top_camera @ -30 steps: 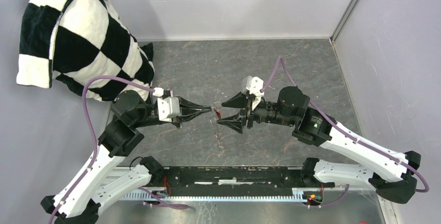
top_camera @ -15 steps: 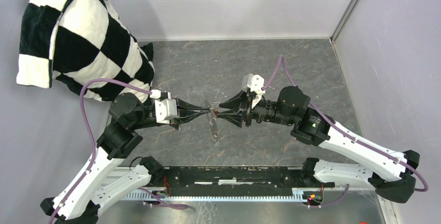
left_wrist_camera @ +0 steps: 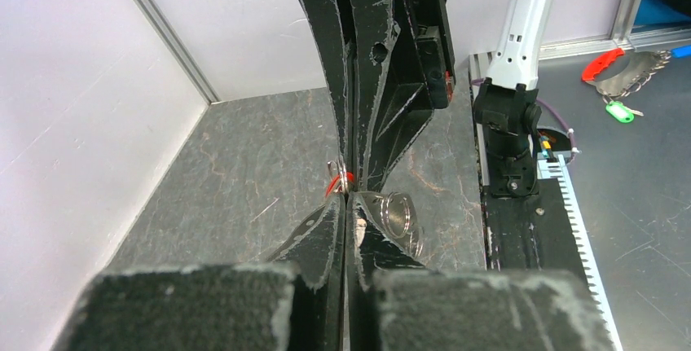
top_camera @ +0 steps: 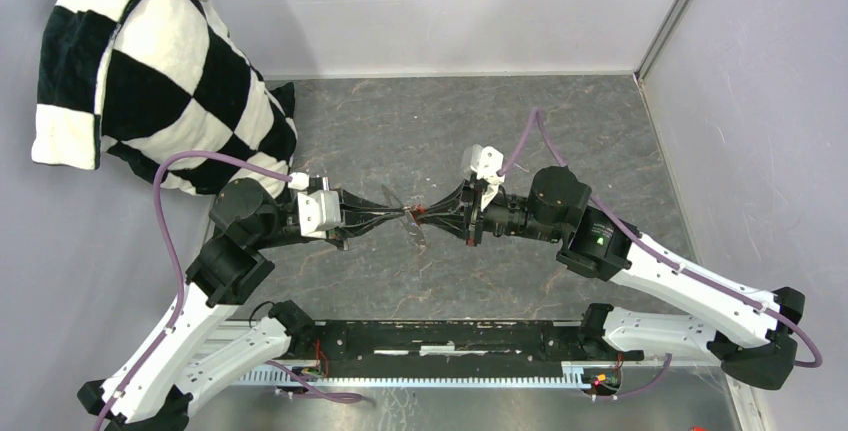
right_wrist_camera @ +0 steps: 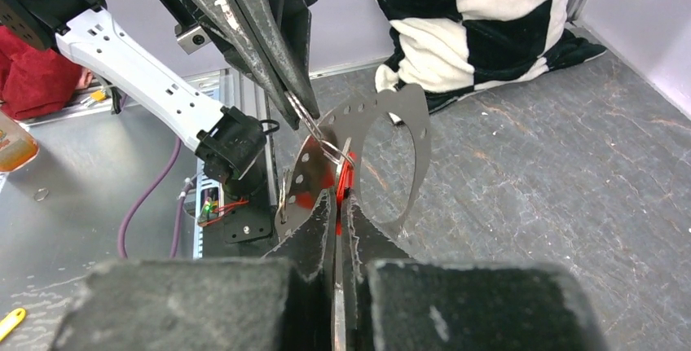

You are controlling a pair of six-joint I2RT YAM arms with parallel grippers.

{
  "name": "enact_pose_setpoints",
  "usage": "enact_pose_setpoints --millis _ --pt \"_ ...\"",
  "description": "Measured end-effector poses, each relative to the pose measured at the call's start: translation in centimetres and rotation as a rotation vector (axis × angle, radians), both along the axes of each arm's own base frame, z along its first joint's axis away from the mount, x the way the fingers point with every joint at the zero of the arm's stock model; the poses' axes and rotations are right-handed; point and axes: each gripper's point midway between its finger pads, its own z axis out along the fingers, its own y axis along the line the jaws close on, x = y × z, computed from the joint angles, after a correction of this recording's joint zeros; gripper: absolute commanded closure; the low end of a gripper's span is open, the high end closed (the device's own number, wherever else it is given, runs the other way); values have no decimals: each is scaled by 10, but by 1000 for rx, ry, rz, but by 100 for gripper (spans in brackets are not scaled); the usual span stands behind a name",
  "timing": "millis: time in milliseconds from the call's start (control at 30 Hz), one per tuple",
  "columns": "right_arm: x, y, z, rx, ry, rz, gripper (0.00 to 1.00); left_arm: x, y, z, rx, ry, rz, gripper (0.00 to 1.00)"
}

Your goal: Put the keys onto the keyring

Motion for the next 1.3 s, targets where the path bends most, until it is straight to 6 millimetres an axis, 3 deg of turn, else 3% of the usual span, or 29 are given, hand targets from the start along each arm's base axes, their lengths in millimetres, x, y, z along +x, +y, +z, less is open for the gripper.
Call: enact_pose_setpoints --millis 433,500,633,733,900,1033,1300 --pt "-17 -1 -13 -47 5 91 97 -1 0 -1 3 3 -5 98" --pt "-18 0 -16 -58 5 105 91 -1 -1 -2 7 7 -9 98" --pt "-17 2 -20 -100 -1 117 61 -2 -1 -7 22 23 -20 98" --pt "-16 -2 -14 -119 -25 107 53 -4 -2 -9 30 22 -31 98" --pt "-13 -9 20 -81 -121 89 53 -8 -2 -15 58 24 -57 98" --pt "-17 -13 35 -54 -174 102 57 -12 -3 -19 76 29 -80 98" --pt "-20 3 18 -94 -175 183 68 -17 -3 -15 76 25 -107 98"
